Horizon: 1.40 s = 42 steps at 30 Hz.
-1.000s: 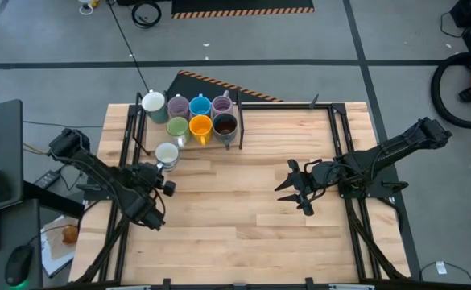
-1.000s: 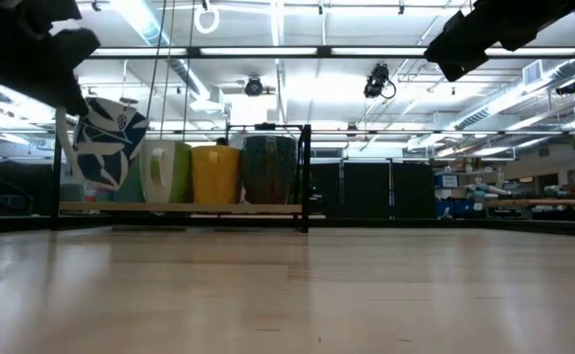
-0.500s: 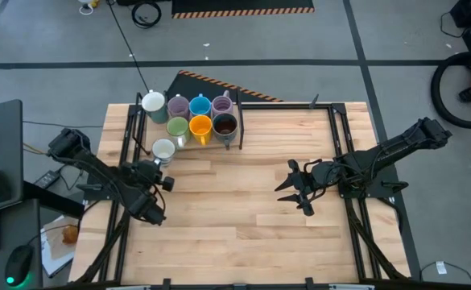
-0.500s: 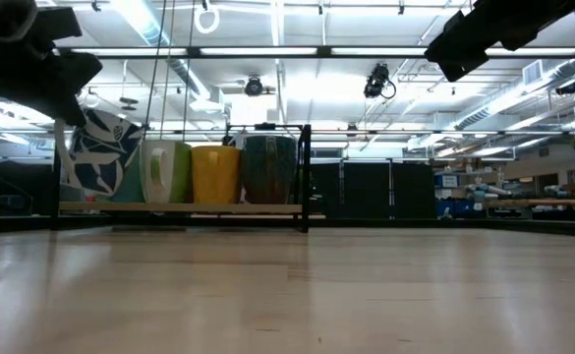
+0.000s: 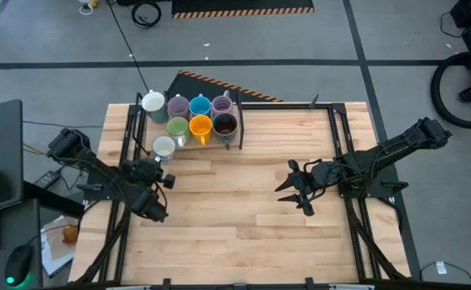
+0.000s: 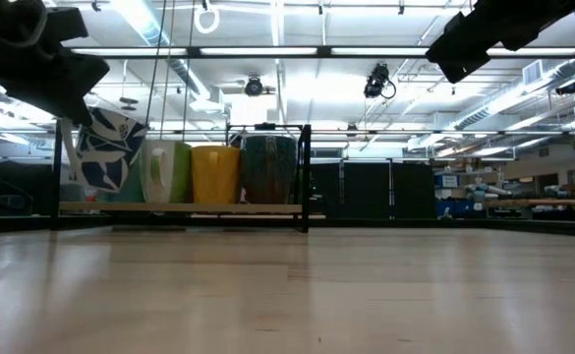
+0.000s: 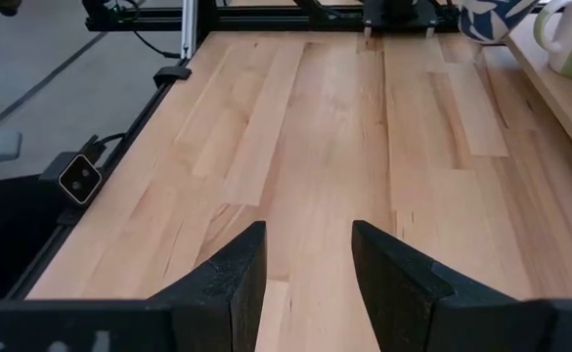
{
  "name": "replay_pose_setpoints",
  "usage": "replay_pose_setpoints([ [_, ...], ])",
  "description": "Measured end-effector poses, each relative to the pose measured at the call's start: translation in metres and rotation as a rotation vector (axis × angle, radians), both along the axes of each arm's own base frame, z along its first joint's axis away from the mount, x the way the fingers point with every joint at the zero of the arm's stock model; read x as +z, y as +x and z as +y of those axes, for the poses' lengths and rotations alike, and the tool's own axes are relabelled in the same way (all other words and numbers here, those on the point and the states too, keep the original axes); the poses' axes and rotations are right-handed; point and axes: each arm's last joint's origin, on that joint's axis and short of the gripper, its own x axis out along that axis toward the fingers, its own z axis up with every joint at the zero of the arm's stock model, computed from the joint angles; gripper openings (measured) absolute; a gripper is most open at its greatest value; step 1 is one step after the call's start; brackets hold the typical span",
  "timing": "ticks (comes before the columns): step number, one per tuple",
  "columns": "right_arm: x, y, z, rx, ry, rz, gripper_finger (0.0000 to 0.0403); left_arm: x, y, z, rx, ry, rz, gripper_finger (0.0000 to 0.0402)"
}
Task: Place coffee mugs
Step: Put the blue patterned mug on the shelf
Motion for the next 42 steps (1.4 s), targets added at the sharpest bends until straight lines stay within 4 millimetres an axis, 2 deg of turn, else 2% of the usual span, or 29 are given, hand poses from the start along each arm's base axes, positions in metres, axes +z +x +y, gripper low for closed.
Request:
replay_pose_setpoints([
  [6,0.000,0.000,0.000,-0.006,0.018,0.001,0.0158,-0.008,-0.002,0.012,0.044,0.035,0.038,0.0078],
  [25,0.001,0.000,0.003,0.008,0.030,-0.004,0.0158,-0.015,-0.003,0.030,0.140,0.071,0.035,0.0078],
  [42,0.001,0.000,0.003,0.011,0.026,-0.005,0.0158,-0.018,-0.001,0.050,0.216,0.148,-0.033,0.0078],
])
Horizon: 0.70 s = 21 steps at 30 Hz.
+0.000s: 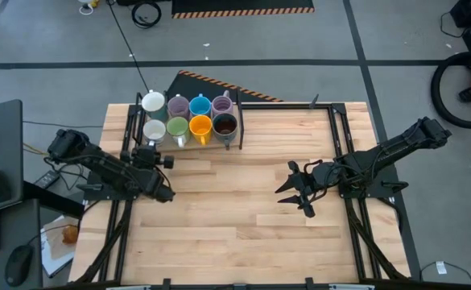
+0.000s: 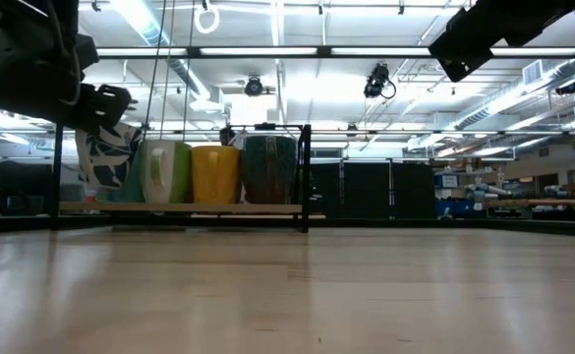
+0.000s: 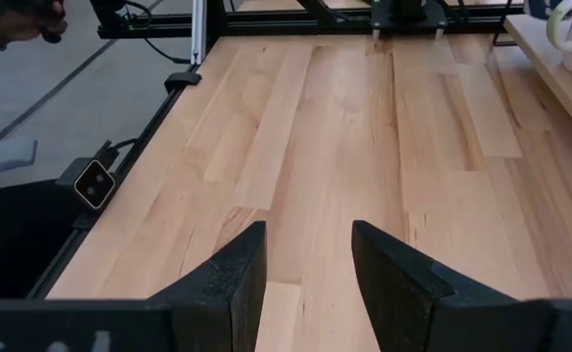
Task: Place coffee mugs
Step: Put the blue patterned mug on the shelf
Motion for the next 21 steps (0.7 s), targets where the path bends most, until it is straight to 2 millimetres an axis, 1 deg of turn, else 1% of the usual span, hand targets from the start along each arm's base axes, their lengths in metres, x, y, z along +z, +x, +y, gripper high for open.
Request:
replay_pose_setpoints([
  [16,0.000,0.000,0.000,0.011,-0.018,-0.004,0.0158,-0.002,0.004,0.014,0.092,-0.008,-0.012,0.0078],
  [21,0.000,0.000,0.000,0.014,-0.025,-0.006,0.0158,-0.004,0.007,0.017,0.093,-0.022,0.003,0.0078],
])
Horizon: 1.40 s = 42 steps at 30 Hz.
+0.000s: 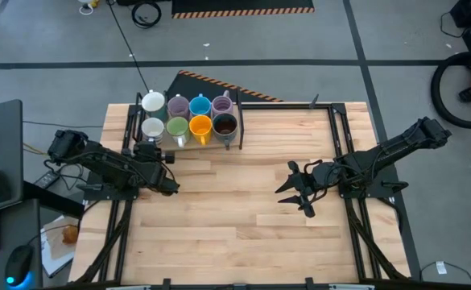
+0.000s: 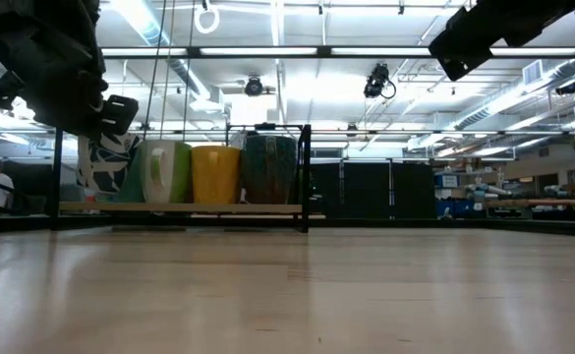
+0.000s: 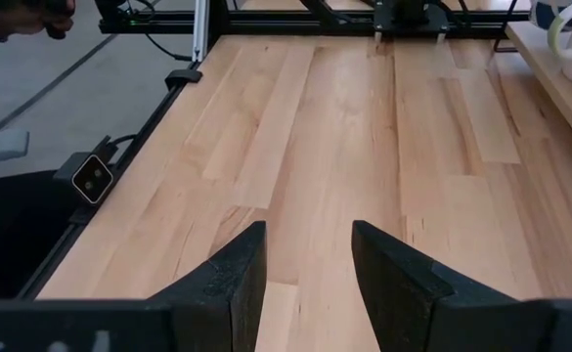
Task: Place coffee mugs
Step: Put the blue patterned mug on the shelf, then return to Home Position
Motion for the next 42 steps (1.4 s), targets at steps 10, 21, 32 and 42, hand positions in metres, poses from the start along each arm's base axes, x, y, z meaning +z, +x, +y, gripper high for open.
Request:
replay_pose_setpoints([
  [10,0.0000,0.0000,0.0000,0.006,-0.009,-0.002,0.0158,-0.0028,0.0044,0.0036,-0.003,-0.013,0.010,0.0078],
  [21,0.0006,0.0003,0.0002,0.010,-0.009,-0.010,0.0158,-0.0050,0.0055,0.0027,0.003,-0.059,0.029,0.0087],
  [32,0.0009,0.0004,0.0003,0.011,-0.007,-0.012,0.0158,-0.0053,0.0054,0.0021,-0.012,-0.075,0.074,0.0132],
  [42,0.0013,0.0005,0.0004,0.006,0.005,-0.013,0.0158,-0.0050,0.0028,-0.0026,-0.029,-0.107,0.131,0.0196],
])
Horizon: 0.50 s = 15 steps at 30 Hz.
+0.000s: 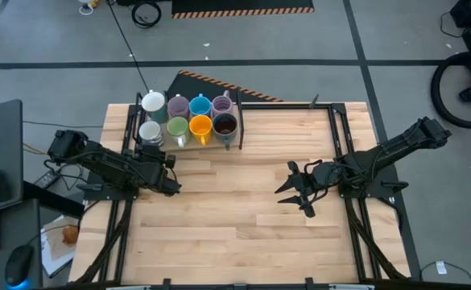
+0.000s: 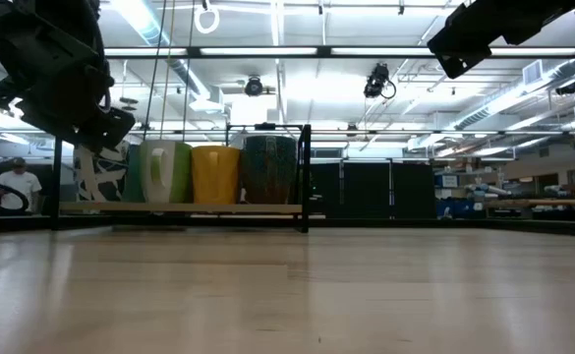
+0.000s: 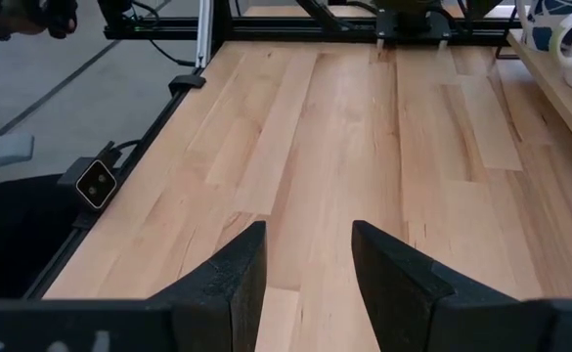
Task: Place coffee mugs
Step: Return to Home Position
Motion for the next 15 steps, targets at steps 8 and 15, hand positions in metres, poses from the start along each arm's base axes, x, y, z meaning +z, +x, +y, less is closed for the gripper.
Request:
replay_pose_setpoints([
  [8,0.000,0.000,0.000,-0.002,0.003,-0.002,0.0158,0.005,-0.003,-0.018,-0.087,-0.056,0.020,0.0198],
  [15,0.002,0.001,0.000,-0.004,0.011,-0.016,0.0158,0.014,-0.004,-0.025,-0.118,-0.108,0.069,0.0191],
])
